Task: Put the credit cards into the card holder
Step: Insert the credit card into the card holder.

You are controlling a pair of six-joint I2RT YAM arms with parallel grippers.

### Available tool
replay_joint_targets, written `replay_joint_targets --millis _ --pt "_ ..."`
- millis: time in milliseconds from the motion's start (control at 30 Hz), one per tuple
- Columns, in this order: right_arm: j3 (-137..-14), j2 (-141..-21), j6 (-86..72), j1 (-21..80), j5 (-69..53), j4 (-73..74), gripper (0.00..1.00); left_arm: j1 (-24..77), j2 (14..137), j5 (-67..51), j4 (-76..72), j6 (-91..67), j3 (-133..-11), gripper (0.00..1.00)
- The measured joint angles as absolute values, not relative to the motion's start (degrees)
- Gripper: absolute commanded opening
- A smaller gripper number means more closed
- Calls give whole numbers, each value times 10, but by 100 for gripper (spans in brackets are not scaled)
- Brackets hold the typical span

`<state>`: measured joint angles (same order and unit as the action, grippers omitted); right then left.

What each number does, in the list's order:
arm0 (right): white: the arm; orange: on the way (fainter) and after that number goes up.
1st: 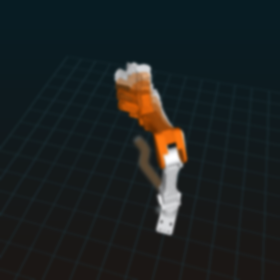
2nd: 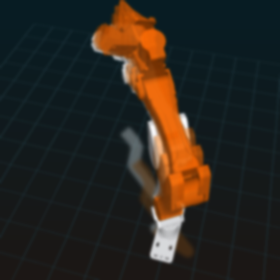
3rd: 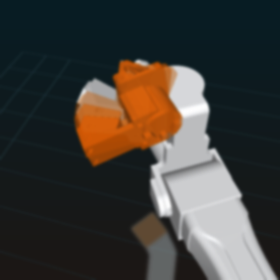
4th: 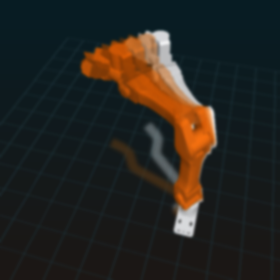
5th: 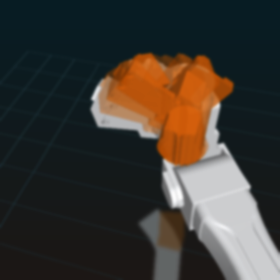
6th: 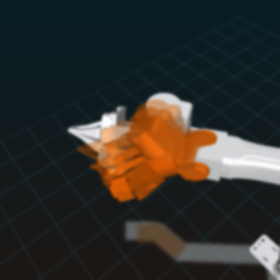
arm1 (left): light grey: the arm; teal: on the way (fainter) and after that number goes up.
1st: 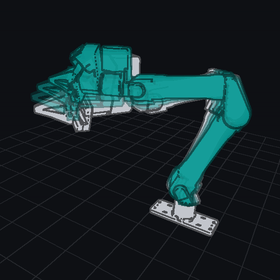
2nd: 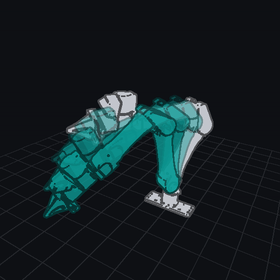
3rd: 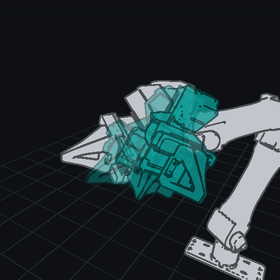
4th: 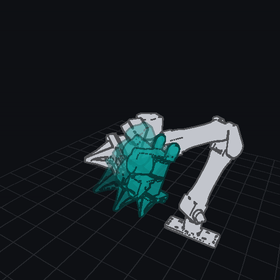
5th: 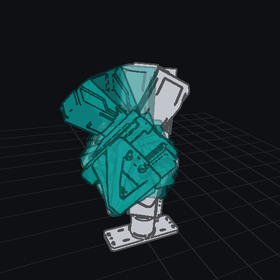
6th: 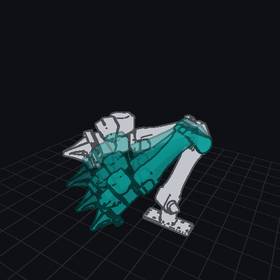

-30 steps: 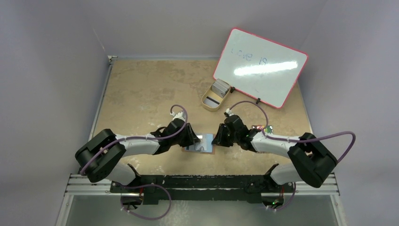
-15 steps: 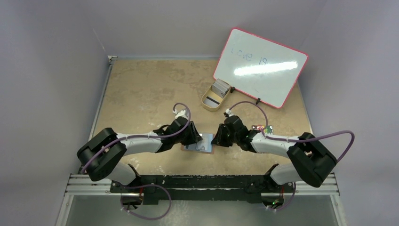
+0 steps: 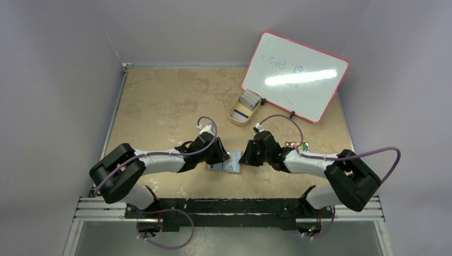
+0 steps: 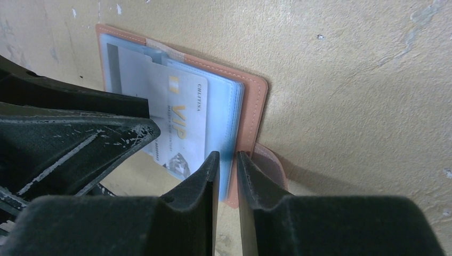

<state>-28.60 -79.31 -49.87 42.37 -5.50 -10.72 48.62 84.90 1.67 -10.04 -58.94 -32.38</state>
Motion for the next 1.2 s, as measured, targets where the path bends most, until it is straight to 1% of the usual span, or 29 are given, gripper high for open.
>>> replay_joint_targets --millis 333,433,567,700,900,1033,1200 --pt "-286 -796 -497 424 -55 -112 22 508 864 9 -102 -576 -349 33" --pt "-288 -799 -494 424 -55 -114 25 513 865 13 -102 -574 -350 34" --pt "-293 -799 -490 424 -54 -109 30 515 865 18 -96 -575 -351 37" --pt "-295 -785 -489 424 -54 -96 32 516 860 32 -67 -577 -355 39" --pt "-295 -758 -495 424 -57 -93 34 517 816 56 -10 -581 -358 40" --pt "-295 -757 -501 424 -60 -94 37 513 791 80 32 -581 -361 38" --pt "-295 -771 -507 424 -67 -106 38 497 772 110 92 -580 -361 40"
